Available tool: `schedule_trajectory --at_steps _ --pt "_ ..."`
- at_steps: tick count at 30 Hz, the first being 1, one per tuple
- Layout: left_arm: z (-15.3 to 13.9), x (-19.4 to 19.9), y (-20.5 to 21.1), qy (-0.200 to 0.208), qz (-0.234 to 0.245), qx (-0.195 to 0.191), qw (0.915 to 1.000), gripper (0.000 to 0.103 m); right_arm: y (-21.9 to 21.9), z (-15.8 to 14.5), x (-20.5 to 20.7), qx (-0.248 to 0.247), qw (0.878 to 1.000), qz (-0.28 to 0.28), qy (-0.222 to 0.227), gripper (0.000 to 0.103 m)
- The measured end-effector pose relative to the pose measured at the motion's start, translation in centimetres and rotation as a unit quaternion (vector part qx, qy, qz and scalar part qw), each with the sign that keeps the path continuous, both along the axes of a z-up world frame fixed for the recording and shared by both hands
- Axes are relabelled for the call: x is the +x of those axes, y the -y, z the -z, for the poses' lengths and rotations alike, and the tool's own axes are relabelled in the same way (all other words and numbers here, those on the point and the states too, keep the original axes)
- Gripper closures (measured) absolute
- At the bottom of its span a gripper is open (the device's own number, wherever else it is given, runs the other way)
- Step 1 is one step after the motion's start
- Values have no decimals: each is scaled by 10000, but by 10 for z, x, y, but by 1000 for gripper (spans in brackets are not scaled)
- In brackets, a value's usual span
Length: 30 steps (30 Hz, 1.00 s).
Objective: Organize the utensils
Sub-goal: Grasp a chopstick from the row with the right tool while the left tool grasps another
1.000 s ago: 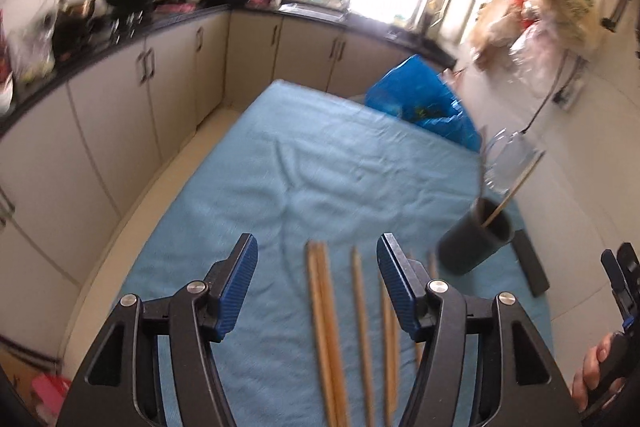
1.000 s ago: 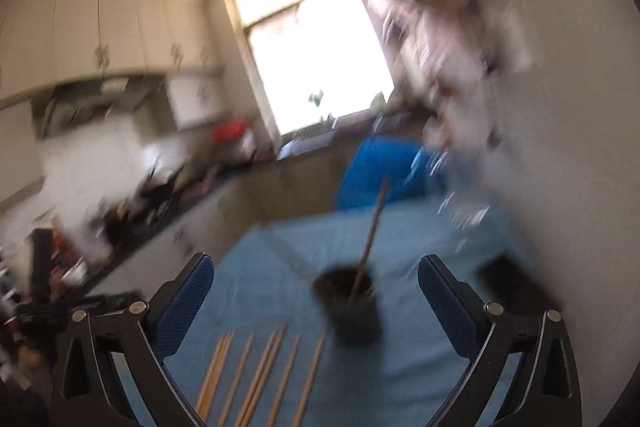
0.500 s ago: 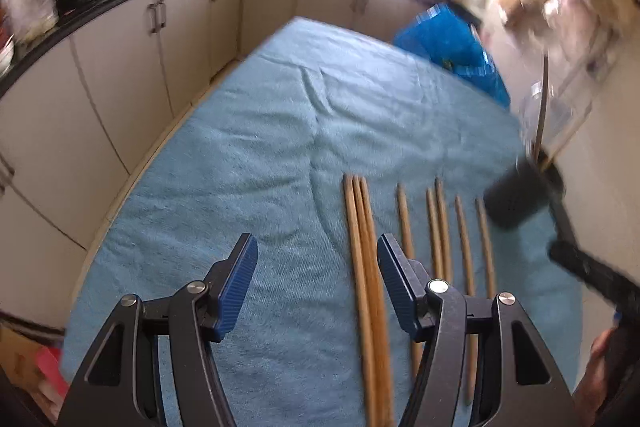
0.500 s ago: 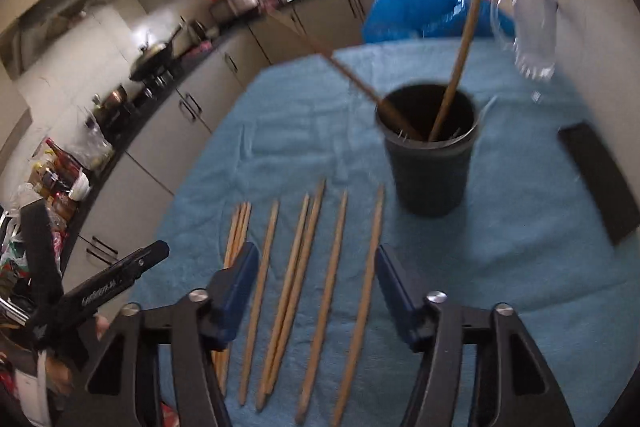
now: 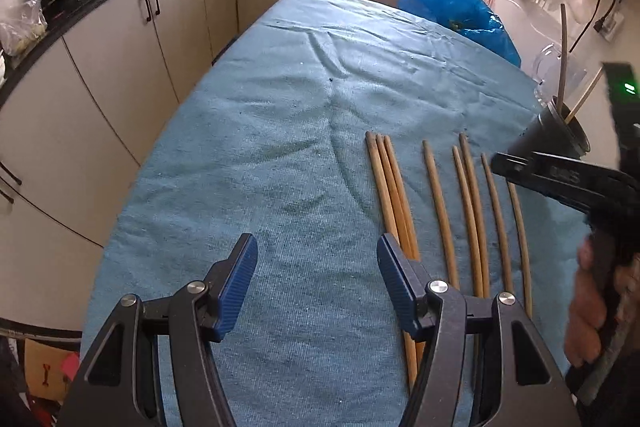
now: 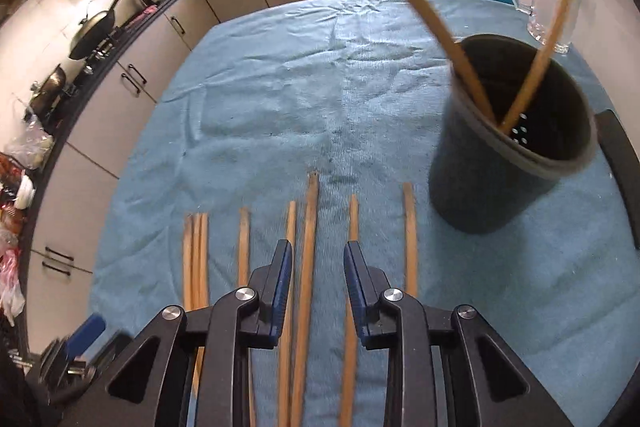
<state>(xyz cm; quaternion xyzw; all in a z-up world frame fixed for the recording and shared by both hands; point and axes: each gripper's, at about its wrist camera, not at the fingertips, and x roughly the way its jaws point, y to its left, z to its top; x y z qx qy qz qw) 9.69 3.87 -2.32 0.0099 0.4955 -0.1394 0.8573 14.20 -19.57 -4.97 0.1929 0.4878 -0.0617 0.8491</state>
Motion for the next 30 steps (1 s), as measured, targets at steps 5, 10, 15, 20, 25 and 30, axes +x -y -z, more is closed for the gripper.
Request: schedule_trajectory --at_steps 5,10,15,20,25,30 --pt "-1 -1 -5 43 7 40 10000 42 -5 12 18 -233 9995 35 -207 77" --pt "-1 2 -11 67 -18 29 10000 42 -7 21 28 -322 9989 -3 -347 84" --pt "-5 8 -7 14 93 -52 9999 42 -14 25 38 -621 9974 -75 -354 90" --pt "-8 30 21 -143 458 -162 9987 42 -8 19 27 -475 9986 -122 -199 95" --pt "1 56 60 -428 665 -118 9968 57 -4 -2 -2 -479 9987 -48 142 95" --pt "12 76 92 -559 665 102 9962 72 8 -18 -32 -440 9982 77 412 95"
